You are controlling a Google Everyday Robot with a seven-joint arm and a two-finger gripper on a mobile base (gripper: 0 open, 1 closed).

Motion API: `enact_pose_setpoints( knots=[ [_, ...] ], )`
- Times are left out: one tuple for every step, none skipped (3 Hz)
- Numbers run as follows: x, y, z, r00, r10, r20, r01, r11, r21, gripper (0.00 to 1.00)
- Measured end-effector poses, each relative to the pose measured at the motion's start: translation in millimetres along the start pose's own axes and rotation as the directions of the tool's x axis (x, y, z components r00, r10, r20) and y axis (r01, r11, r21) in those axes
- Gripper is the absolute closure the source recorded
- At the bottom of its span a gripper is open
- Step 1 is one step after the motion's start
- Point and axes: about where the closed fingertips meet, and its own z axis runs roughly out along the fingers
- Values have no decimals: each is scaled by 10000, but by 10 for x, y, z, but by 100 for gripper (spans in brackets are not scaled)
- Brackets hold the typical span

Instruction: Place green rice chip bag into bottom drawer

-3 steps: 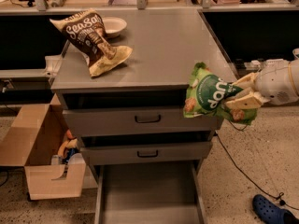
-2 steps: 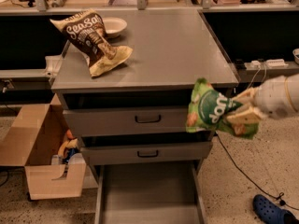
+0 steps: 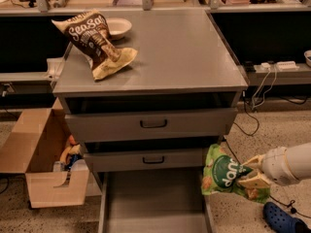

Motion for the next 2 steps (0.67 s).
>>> enact_pose_setpoints(
  knots=[
    [0,0,0,10000,0,0,0,10000,-1,100],
    [25,125,253,9992,-225,323,240,9987,-450,100]
  ],
)
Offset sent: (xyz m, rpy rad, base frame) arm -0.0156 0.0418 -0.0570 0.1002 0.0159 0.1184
